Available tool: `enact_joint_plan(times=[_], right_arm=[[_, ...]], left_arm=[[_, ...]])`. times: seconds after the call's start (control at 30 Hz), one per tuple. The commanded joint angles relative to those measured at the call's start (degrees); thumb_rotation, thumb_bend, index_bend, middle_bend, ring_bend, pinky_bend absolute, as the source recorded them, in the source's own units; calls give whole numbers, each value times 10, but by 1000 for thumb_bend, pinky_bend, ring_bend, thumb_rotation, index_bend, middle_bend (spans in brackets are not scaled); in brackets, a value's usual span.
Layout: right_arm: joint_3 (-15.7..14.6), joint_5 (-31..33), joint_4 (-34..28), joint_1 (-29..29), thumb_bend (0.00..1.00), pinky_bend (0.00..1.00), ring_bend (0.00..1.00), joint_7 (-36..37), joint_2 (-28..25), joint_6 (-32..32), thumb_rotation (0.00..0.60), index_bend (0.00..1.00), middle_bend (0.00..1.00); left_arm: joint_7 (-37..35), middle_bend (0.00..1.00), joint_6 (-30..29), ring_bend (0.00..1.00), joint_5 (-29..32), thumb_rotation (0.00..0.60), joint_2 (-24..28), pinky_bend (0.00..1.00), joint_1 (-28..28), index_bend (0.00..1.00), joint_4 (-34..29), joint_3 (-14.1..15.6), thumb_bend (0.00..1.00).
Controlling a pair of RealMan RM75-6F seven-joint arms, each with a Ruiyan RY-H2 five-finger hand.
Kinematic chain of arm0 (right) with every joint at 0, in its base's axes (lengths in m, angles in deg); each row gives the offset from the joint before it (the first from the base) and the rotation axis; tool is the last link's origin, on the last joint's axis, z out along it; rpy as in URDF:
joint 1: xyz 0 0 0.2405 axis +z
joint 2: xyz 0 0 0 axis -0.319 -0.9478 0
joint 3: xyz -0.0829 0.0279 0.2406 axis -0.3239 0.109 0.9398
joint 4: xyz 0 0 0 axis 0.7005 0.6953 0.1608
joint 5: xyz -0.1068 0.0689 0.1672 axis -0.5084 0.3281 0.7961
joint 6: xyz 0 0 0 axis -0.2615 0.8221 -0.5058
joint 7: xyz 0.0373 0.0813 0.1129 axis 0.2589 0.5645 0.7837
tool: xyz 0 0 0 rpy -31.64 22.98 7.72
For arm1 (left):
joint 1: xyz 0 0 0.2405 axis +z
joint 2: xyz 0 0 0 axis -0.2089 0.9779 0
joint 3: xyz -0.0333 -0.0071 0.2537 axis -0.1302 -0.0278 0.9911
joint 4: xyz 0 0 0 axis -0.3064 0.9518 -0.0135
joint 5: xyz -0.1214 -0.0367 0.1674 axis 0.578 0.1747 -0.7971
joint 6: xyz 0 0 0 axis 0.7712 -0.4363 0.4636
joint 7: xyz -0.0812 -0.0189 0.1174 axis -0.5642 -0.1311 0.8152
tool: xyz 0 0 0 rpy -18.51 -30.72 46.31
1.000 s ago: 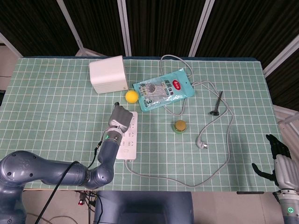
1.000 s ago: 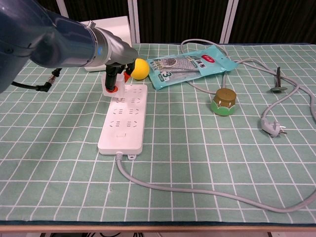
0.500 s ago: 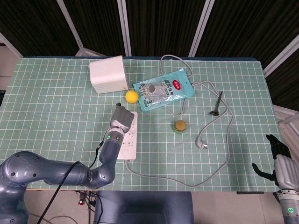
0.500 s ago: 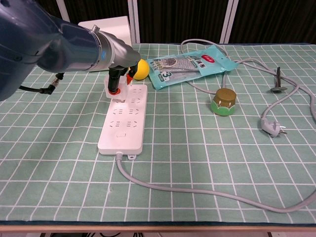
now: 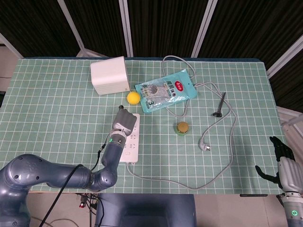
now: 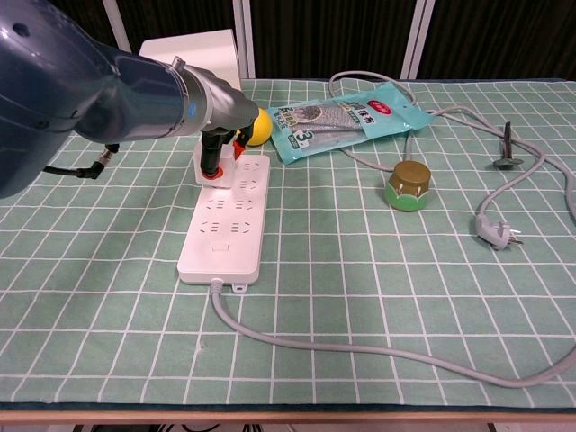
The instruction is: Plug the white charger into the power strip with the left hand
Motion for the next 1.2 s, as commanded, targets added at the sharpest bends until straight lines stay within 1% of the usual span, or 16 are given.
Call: enact_joint_plan(times=[0.03, 0.27, 0.73, 1.2], right_arm=[[0, 0, 0, 0, 340, 0, 0, 0, 0, 0, 600, 0, 0], [0, 0, 1, 0, 340, 0, 0, 1, 0, 0, 600, 0, 0], [0, 0, 1, -1, 340, 0, 0, 2, 1, 1, 600, 0, 0], [0, 0, 1, -1, 341, 0, 0, 6, 1, 0, 600, 0, 0]], left_arm=[[0, 796, 2, 293, -1, 600, -3, 166, 0, 769, 2, 1, 580], [-1, 800, 5, 293, -7, 600, -15, 166, 1, 772, 10, 6, 580], [3, 801, 5, 302, -11, 600, -23, 170, 7, 774, 19, 16, 580], [-8, 803, 10, 302, -33, 600, -39, 180, 11, 776, 35, 14, 581]])
